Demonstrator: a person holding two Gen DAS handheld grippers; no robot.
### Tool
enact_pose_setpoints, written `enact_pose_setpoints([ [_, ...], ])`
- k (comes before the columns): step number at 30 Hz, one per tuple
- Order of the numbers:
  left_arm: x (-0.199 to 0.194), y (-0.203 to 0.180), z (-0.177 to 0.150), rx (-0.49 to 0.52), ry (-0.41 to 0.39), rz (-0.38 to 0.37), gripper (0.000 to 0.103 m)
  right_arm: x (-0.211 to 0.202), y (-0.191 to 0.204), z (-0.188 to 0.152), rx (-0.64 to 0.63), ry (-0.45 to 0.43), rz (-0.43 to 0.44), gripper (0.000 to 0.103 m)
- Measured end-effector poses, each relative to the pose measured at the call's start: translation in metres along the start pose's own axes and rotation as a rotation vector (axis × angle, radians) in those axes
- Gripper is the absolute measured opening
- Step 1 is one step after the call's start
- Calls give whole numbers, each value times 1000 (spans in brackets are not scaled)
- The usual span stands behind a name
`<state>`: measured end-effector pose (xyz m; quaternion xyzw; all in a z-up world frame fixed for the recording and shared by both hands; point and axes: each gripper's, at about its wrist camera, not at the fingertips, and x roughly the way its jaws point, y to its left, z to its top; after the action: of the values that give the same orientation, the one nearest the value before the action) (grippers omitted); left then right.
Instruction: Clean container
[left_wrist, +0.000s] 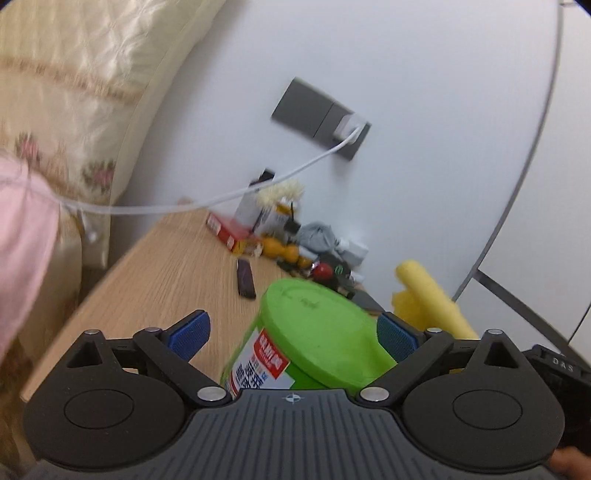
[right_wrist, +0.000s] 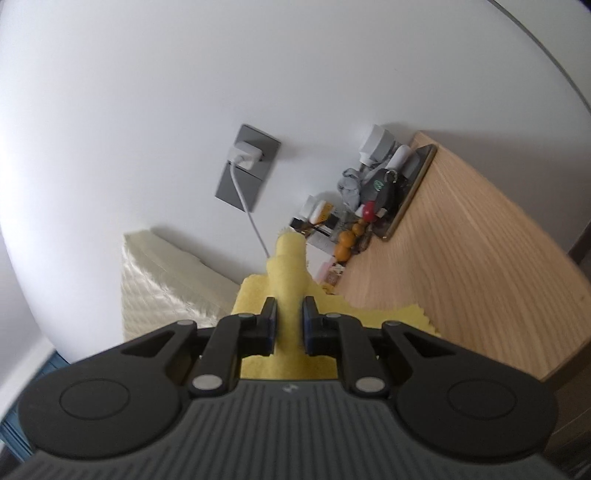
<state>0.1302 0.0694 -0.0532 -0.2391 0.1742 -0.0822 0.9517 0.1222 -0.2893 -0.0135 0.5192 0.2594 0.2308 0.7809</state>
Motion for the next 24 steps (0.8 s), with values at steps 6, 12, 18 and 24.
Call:
enact_pose_setpoints([
  [6,3,-1,-8,-61,43,-21,79,21,-6,-13,56,66,15,15],
  [12,6,-1,-8,-59,54,-28,79,40,-10,-13,75,89,36,16],
  [18,-5,-2,-16,-62,47,-21,79,60,-15,-13,93,112,57,17],
  [24,-12,-8,-24,-67,40,-10,79,55,-13,-13,62,131,65,17],
])
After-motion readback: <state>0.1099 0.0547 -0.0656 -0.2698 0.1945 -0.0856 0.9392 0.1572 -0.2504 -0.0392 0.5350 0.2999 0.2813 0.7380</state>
